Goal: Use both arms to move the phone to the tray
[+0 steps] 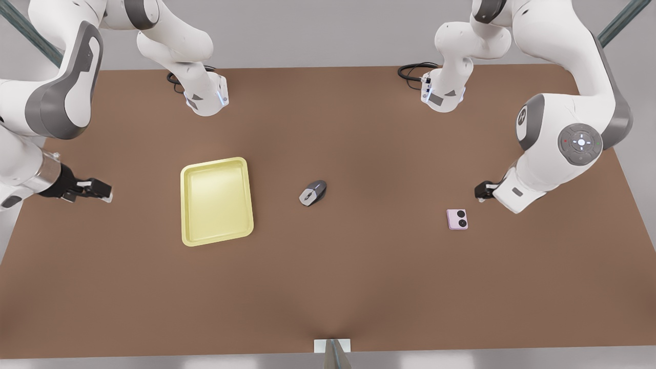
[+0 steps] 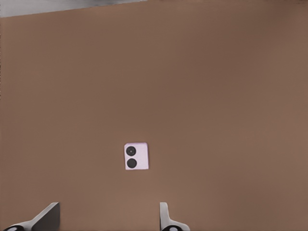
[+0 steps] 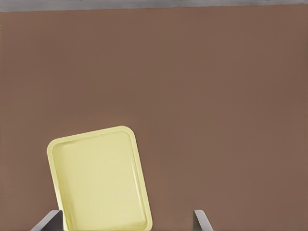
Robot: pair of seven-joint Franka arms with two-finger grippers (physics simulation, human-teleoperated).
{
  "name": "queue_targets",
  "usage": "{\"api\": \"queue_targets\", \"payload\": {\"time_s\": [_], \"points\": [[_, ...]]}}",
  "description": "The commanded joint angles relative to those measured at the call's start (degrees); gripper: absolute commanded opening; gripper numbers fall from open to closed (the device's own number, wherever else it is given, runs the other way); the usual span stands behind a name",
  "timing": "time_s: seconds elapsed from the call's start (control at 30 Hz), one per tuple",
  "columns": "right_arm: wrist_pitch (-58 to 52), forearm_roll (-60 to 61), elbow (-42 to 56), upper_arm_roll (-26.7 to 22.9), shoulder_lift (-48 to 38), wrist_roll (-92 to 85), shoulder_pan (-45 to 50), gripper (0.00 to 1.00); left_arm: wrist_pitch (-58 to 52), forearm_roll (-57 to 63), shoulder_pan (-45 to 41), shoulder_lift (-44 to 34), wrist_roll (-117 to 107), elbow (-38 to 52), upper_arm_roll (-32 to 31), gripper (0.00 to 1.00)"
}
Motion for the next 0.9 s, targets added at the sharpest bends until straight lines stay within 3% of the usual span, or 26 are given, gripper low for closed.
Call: {"api": "queue_targets", "payload": {"time_s": [0.0, 0.17, 0.27, 0.4, 0.53, 0.87], "points": [[2.4, 0.0, 0.0, 0.0, -0.1, -2.0, 0.0, 1.00, 3.1, 0.3, 0.0, -0.1, -1.5, 0.0, 0.0, 1.00], [2.5, 0.0, 0.1, 0.0, -0.1, -2.0, 0.0, 1.00, 6.0, -0.1, 0.0, 2.6, -1.2, -4.1, 0.0, 1.00], [2.4, 0.0, 0.0, 0.0, -0.1, -2.0, 0.0, 1.00, 23.4, -0.7, 0.1, -0.5, -1.1, -21.5, 1.4, 1.00], [2.4, 0.0, 0.0, 0.0, -0.1, -2.0, 0.0, 1.00, 40.8, -2.1, 0.4, 0.6, -1.0, -34.3, 2.9, 1.00], [2.9, 0.1, 0.0, 0.1, 0.4, -1.9, 0.2, 1.00, 51.0, -3.2, 0.6, 3.2, -1.0, -38.2, 3.9, 1.00], [2.9, 0.0, 0.1, 0.1, 0.4, -1.9, 0.3, 1.00, 56.6, -4.3, 0.7, 9.7, -1.1, -40.1, 3.9, 1.00]]}}
